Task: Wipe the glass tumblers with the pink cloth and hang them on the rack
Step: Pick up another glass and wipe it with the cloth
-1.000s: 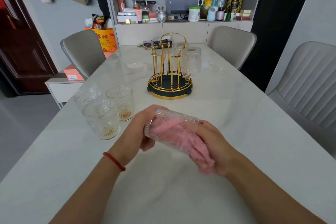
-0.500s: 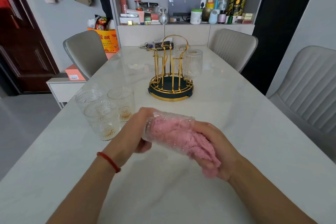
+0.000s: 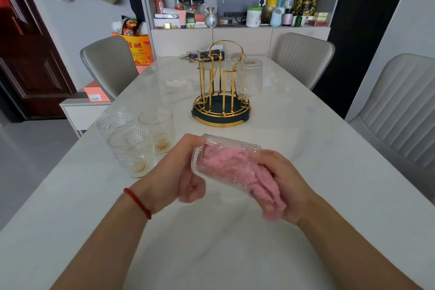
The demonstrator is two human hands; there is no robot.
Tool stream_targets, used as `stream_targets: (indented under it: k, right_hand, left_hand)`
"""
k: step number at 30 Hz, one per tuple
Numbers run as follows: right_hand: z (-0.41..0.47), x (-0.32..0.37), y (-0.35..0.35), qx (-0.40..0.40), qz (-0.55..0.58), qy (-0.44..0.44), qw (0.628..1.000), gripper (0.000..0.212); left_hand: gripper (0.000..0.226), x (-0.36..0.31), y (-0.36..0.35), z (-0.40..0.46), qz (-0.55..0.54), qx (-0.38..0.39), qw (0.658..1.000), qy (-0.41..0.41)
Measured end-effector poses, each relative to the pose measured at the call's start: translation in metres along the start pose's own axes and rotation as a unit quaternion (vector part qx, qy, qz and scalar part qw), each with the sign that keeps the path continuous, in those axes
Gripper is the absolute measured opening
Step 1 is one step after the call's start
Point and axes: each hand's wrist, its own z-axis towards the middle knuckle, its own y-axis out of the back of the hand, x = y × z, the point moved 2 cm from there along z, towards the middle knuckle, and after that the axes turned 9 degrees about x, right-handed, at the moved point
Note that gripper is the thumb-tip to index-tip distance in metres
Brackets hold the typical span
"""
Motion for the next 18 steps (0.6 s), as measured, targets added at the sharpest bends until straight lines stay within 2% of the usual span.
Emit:
stream_targets:
  k: [1, 3, 7, 9, 11, 14, 16, 18]
  right_hand:
    - [0.001, -0.001, 0.003, -0.021, -0.014, 0.001, 1.000, 0.030]
    - [0.001, -0.005, 0.005, -0.044, -0.022, -0.010, 0.999, 0.035]
    - [-0.001, -0.002, 0.001, 0.016, 0.045, -0.017, 0.999, 0.025]
    - [-0.003, -0.002, 0.001, 0.034, 0.143, -0.027, 0.989, 0.030]
    - [-0.001, -0.001, 0.004, 0.034, 0.148, -0.015, 0.988, 0.029]
    - [-0.002, 0.006, 0.001, 0.020, 0.003, 0.009, 1.000, 0.028]
    - [-0.003, 0.007, 0.000, 0.014, -0.032, 0.010, 0.999, 0.029]
    - [-0.003, 0.005, 0.002, 0.009, -0.037, 0.002, 0.999, 0.028]
  left_hand:
    - [0.061, 0.000, -0.001, -0.002, -0.004, -0.001, 1.000, 0.014]
    - [0.058, 0.003, -0.003, -0.001, -0.026, -0.074, 0.997, 0.008]
    - [0.034, 0.003, -0.003, 0.003, 0.008, -0.137, 0.983, -0.118]
    - [0.029, 0.003, 0.003, -0.001, 0.040, -0.128, 0.975, -0.174]
    - [0.025, 0.002, 0.006, -0.002, 0.028, -0.080, 0.979, -0.187]
    - [0.027, 0.001, 0.003, 0.000, -0.045, -0.045, 0.990, -0.123]
    - [0.055, 0.003, 0.000, 0.000, 0.011, -0.062, 0.998, -0.026]
    - [0.056, 0.008, -0.001, 0.001, 0.041, -0.061, 0.997, -0.017]
